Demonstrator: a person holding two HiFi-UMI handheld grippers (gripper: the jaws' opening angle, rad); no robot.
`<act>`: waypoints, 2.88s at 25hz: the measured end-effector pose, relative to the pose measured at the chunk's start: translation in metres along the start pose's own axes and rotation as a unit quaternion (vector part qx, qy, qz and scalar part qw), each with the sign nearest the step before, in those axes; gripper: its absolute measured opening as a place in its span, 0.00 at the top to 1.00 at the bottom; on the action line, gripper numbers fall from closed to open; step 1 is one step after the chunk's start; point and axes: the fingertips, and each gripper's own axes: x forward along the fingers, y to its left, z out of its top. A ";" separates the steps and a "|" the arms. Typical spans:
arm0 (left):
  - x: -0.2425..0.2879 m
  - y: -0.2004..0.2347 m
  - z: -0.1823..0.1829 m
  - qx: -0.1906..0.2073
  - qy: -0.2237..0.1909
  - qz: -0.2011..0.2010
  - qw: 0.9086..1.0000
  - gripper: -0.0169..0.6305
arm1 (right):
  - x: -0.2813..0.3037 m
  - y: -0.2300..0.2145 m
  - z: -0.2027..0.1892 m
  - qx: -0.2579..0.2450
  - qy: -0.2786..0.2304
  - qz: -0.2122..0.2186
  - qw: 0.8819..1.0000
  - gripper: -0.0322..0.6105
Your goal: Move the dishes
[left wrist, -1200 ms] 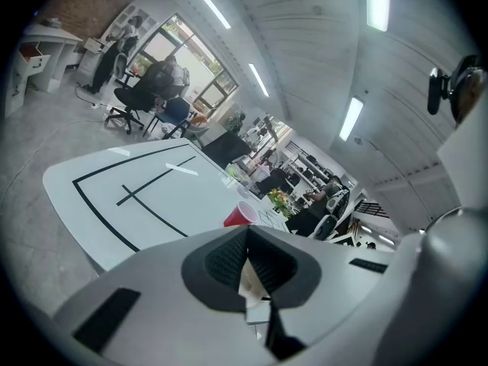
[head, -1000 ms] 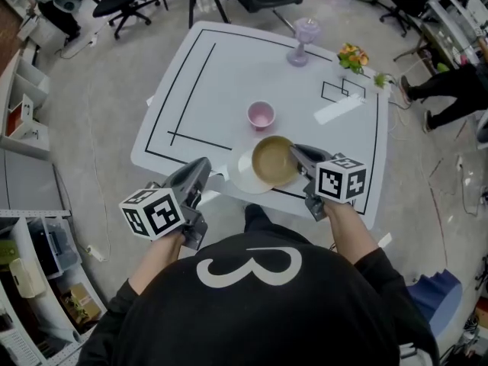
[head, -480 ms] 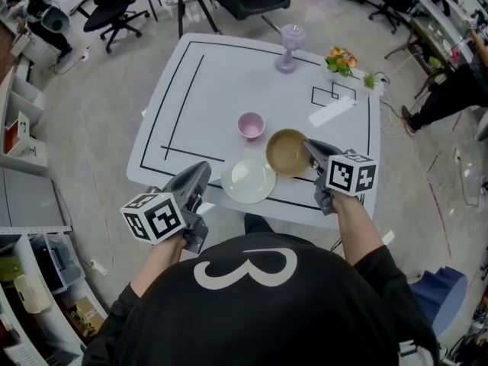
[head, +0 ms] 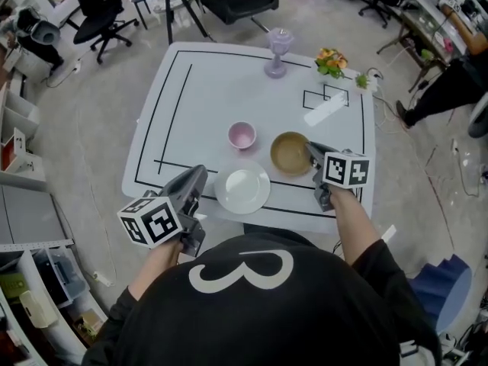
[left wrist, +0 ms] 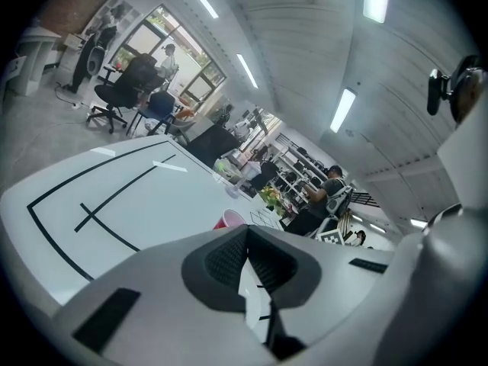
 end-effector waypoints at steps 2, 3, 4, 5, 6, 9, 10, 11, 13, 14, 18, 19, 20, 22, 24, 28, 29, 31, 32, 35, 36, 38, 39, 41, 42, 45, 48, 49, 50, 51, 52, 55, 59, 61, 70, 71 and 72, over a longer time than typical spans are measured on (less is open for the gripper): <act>0.003 -0.001 0.003 0.003 0.001 -0.003 1.000 0.97 | 0.003 -0.005 -0.002 0.001 0.002 -0.007 1.000 0.90; 0.004 -0.001 0.003 0.004 0.002 -0.004 1.000 0.97 | 0.004 -0.006 -0.003 0.002 0.004 -0.010 1.000 0.90; 0.004 0.000 0.004 0.005 0.003 -0.004 1.000 0.97 | 0.004 -0.007 -0.004 0.003 0.004 -0.012 1.000 0.90; 0.004 0.000 0.003 0.006 0.004 -0.005 1.000 0.97 | 0.005 -0.008 -0.005 0.006 0.004 -0.014 1.000 0.90; 0.004 0.001 0.003 0.006 0.005 -0.005 1.000 0.97 | 0.005 -0.010 -0.006 0.009 0.003 -0.016 1.000 0.90; 0.004 0.003 0.002 0.008 0.005 -0.004 1.000 0.97 | 0.005 -0.015 -0.003 0.017 -0.010 -0.022 1.000 0.87; 0.004 0.004 0.002 0.008 0.004 -0.004 1.000 0.97 | 0.005 -0.015 -0.002 0.018 -0.016 -0.022 0.999 0.85; 0.003 0.004 0.002 0.008 0.003 -0.005 1.000 0.97 | 0.004 -0.014 0.000 0.018 -0.022 -0.022 0.999 0.79; -0.001 0.004 0.002 0.008 0.002 -0.007 1.000 0.97 | 0.002 -0.010 0.003 0.009 -0.034 -0.019 0.999 0.63; -0.004 0.002 0.002 0.009 0.001 -0.009 1.000 0.97 | 0.000 -0.006 0.005 0.000 -0.041 -0.017 0.999 0.58; -0.015 -0.011 0.008 0.023 -0.010 -0.022 0.999 0.97 | -0.012 0.010 0.014 -0.034 -0.066 -0.006 0.997 0.52; -0.018 -0.014 0.010 0.028 -0.013 -0.024 0.999 0.97 | -0.016 0.015 0.017 -0.043 -0.073 -0.005 0.996 0.51; -0.021 -0.017 0.012 0.033 -0.017 -0.025 0.999 0.97 | -0.020 0.020 0.019 -0.051 -0.079 -0.003 0.996 0.51; -0.028 -0.022 0.014 0.044 -0.023 -0.027 0.998 0.97 | -0.029 0.033 0.023 -0.064 -0.092 0.005 0.994 0.53; -0.034 -0.028 0.015 0.054 -0.027 -0.030 0.998 0.97 | -0.041 0.049 0.026 -0.076 -0.106 0.020 0.991 0.56; -0.045 -0.047 0.011 0.081 -0.028 -0.041 0.996 0.97 | -0.070 0.097 0.030 -0.112 -0.134 0.078 0.982 0.61; -0.047 -0.053 0.009 0.088 -0.026 -0.045 0.995 0.97 | -0.078 0.112 0.030 -0.122 -0.139 0.098 0.978 0.63; -0.053 -0.065 0.006 0.101 -0.024 -0.054 0.993 0.97 | -0.094 0.140 0.029 -0.142 -0.149 0.132 0.970 0.67; -0.055 -0.071 0.005 0.106 -0.024 -0.060 0.992 0.97 | -0.102 0.152 0.028 -0.149 -0.154 0.146 0.966 0.68; -0.062 -0.090 0.002 0.118 -0.025 -0.083 0.989 0.97 | -0.123 0.181 0.026 -0.158 -0.172 0.184 0.955 0.78; -0.065 -0.096 0.001 0.122 -0.025 -0.090 0.988 0.97 | -0.130 0.189 0.025 -0.157 -0.180 0.195 0.951 0.82; -0.071 -0.108 -0.002 0.132 -0.025 -0.102 0.986 0.97 | -0.143 0.202 0.023 -0.154 -0.193 0.216 0.945 0.90; -0.074 -0.113 -0.003 0.136 -0.025 -0.108 0.984 0.97 | -0.149 0.208 0.021 -0.153 -0.198 0.225 0.942 0.94; -0.077 -0.123 -0.007 0.145 -0.026 -0.122 0.982 0.97 | -0.159 0.218 0.014 -0.154 -0.202 0.243 0.936 0.94; -0.080 -0.127 -0.010 0.150 -0.027 -0.128 0.980 0.97 | -0.163 0.223 0.011 -0.154 -0.203 0.253 0.933 0.94; -0.087 -0.135 -0.016 0.158 -0.028 -0.142 0.977 0.97 | -0.171 0.237 0.000 -0.150 -0.201 0.278 0.927 0.94; -0.092 -0.138 -0.021 0.159 -0.029 -0.148 0.976 0.97 | -0.174 0.247 -0.008 -0.150 -0.200 0.290 0.924 0.94; -0.093 -0.138 -0.022 0.159 -0.029 -0.149 0.975 0.97 | -0.174 0.250 -0.010 -0.149 -0.200 0.294 0.923 0.94; -0.095 -0.138 -0.023 0.159 -0.030 -0.150 0.975 0.97 | -0.175 0.253 -0.011 -0.147 -0.200 0.297 0.922 0.94; -0.097 -0.138 -0.024 0.159 -0.030 -0.151 0.975 0.97 | -0.175 0.255 -0.013 -0.144 -0.200 0.300 0.922 0.94; -0.098 -0.139 -0.025 0.160 -0.030 -0.152 0.975 0.97 | -0.176 0.257 -0.014 -0.141 -0.200 0.302 0.921 0.94; -0.103 -0.140 -0.028 0.159 -0.029 -0.155 0.975 0.97 | -0.177 0.261 -0.017 -0.143 -0.198 0.302 0.921 0.94; -0.109 -0.141 -0.029 0.159 -0.034 -0.160 0.974 0.97 | -0.180 0.269 -0.023 -0.154 -0.198 0.306 0.918 0.94; -0.110 -0.140 -0.029 0.159 -0.038 -0.160 0.973 0.97 | -0.179 0.270 -0.026 -0.158 -0.197 0.306 0.918 0.94; -0.110 -0.137 -0.031 0.161 -0.040 -0.157 0.974 0.97 | -0.178 0.269 -0.031 -0.178 -0.191 0.298 0.918 0.94; -0.109 -0.136 -0.032 0.162 -0.039 -0.156 0.974 0.97 | -0.177 0.268 -0.031 -0.180 -0.191 0.297 0.918 0.94; -0.109 -0.135 -0.032 0.162 -0.039 -0.156 0.974 0.97 | -0.177 0.268 -0.031 -0.181 -0.191 0.298 0.918 0.94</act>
